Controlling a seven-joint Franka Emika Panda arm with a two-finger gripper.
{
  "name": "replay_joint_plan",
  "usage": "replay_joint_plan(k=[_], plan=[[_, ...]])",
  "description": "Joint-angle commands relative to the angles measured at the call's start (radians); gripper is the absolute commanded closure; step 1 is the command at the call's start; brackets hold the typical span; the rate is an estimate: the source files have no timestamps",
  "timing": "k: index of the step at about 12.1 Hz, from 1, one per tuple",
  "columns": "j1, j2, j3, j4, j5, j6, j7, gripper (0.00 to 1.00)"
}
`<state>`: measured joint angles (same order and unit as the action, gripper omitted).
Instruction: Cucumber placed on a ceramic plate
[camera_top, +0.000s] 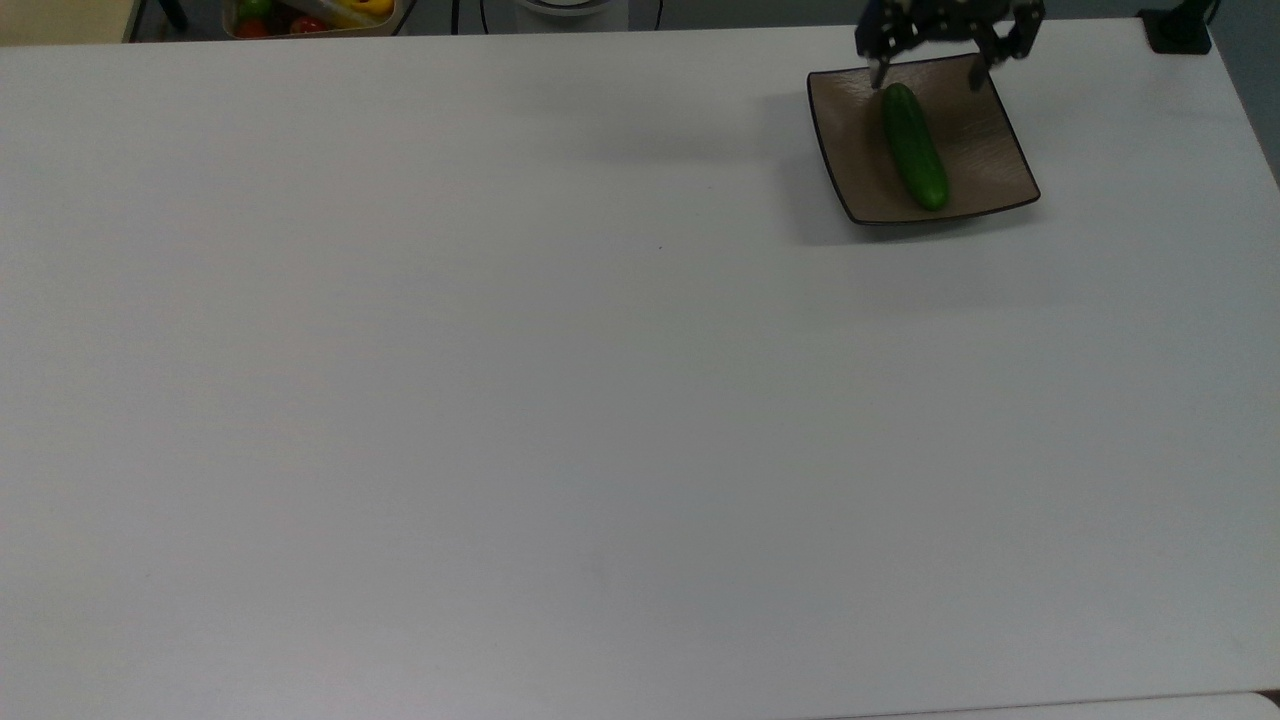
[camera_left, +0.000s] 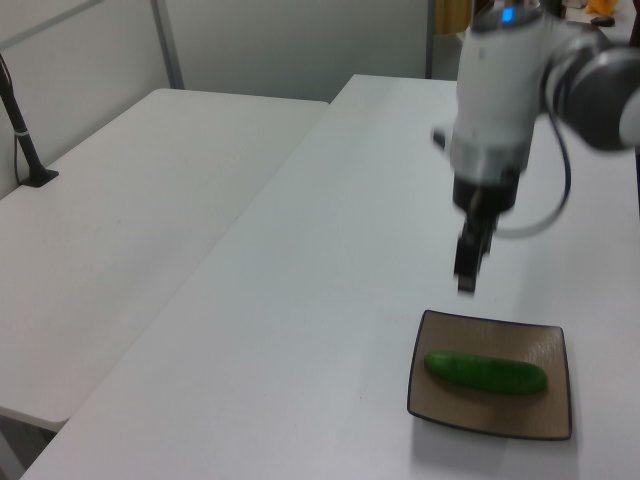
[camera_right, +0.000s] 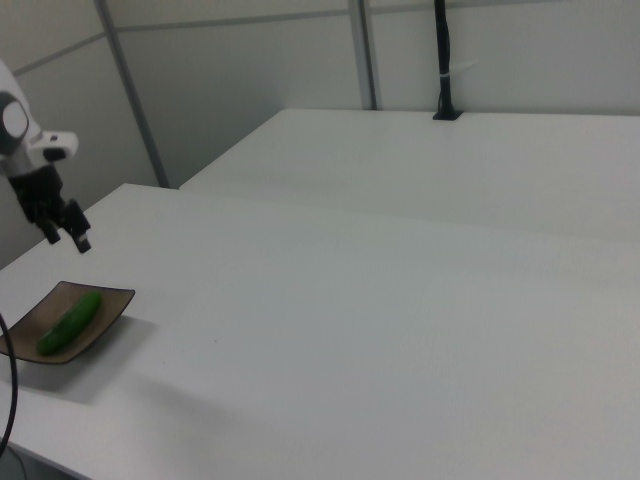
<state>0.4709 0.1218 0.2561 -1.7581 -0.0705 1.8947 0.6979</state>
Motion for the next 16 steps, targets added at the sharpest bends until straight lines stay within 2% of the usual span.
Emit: replay_joint_plan(k=[1,3,4,5,8,10,13,16], plan=[[-0.104,-0.126,-0.003,0.046,0.008,-0.164,0.018,0.0],[-0.159,-0.168,-0.02,0.081,0.021,-0.25,0.023,0.0],[-0.184,-0.194,-0.044,0.081,0.047,-0.27,0.017,0.0],[-0.184,-0.215,-0.096,0.081,0.057,-0.287,-0.012,0.0],[-0.186,-0.238,-0.222,0.081,0.069,-0.322,-0.214,0.0],[-0.21,-0.238,-0.29,0.083,0.116,-0.307,-0.396,0.0],[-0.268,-0.234,-0.307,0.072,0.124,-0.269,-0.634,0.0],[-0.313,-0.208,-0.313,0.054,0.124,-0.183,-0.802,0.0]])
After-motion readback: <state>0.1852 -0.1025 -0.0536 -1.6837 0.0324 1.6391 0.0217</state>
